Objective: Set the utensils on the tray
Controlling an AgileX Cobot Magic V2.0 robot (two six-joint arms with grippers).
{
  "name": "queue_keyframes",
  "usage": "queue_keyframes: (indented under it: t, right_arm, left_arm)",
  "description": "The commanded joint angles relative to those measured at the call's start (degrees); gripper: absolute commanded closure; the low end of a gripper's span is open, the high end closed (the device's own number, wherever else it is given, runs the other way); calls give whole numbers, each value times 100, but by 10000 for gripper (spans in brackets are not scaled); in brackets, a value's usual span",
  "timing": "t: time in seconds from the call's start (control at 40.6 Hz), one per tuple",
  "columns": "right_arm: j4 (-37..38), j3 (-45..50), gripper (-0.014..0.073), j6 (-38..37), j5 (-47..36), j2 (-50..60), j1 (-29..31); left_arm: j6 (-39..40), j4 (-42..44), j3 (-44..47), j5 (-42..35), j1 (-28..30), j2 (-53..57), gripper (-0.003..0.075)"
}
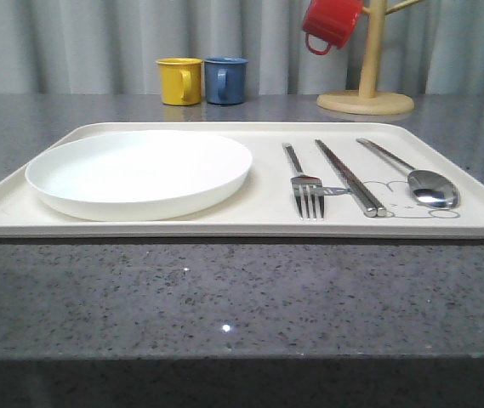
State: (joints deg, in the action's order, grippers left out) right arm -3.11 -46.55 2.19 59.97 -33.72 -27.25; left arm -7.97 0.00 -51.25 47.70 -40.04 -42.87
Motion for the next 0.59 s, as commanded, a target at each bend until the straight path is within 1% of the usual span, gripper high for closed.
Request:
queue_keyframes:
  t: [0.0,0.025,0.394,0.468,0.517,0.566]
  right_arm:
    - [41,-143,662,2,-383,-8,8]
    - [41,-143,662,2,-375,-8,8]
    - [41,-143,662,2,-375,-8,8]
    - [41,-143,662,2,-375,-8,8]
    - [41,-143,662,2,-375,-8,8]
    - [41,-143,662,2,-375,-8,8]
  left_arm:
    - [75,0,-131,-472,-46,25,727]
    - [75,0,-131,-472,-46,25,738]
    - [75,0,-131,-472,-46,25,739]
    - [75,0,-71,-547,-46,221,739]
    - [75,0,-17,-547,43,431,739]
    - [75,0,48,-561,252,661,739]
